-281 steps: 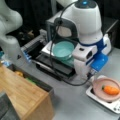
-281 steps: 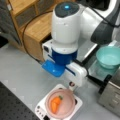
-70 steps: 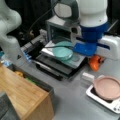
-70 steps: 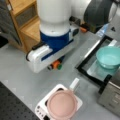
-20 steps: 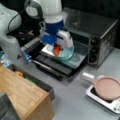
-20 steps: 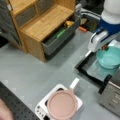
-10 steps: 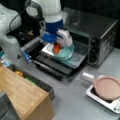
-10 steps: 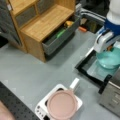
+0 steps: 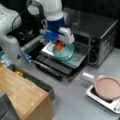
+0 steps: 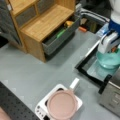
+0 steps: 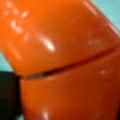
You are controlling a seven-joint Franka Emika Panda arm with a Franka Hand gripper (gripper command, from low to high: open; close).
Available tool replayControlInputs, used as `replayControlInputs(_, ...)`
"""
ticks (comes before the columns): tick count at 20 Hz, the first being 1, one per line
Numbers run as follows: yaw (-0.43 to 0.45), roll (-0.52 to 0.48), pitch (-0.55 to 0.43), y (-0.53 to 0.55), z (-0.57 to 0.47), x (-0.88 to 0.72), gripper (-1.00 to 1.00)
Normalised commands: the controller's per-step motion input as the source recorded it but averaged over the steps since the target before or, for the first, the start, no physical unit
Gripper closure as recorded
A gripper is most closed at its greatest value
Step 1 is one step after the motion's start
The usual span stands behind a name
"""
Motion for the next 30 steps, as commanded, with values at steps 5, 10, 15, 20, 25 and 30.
replayControlInputs(5,0.002,0.109,-0.033,0.1,0.0,0.04,1.0)
replayControlInputs(10,-0.002,0.106,0.004,0.11,-0.02,0.04,1.0)
replayControlInputs(15,0.001,0.11,0.015,0.1,-0.05,0.03,1.0)
replayControlInputs(20,-0.011,0.122,0.02,0.06,-0.08,0.01,-1.0)
replayControlInputs(25,-0.005,0.131,0.016,0.02,-0.05,-0.02,-1.0)
replayControlInputs(30,0.002,0.126,0.014,-0.02,-0.03,-0.02,-1.0)
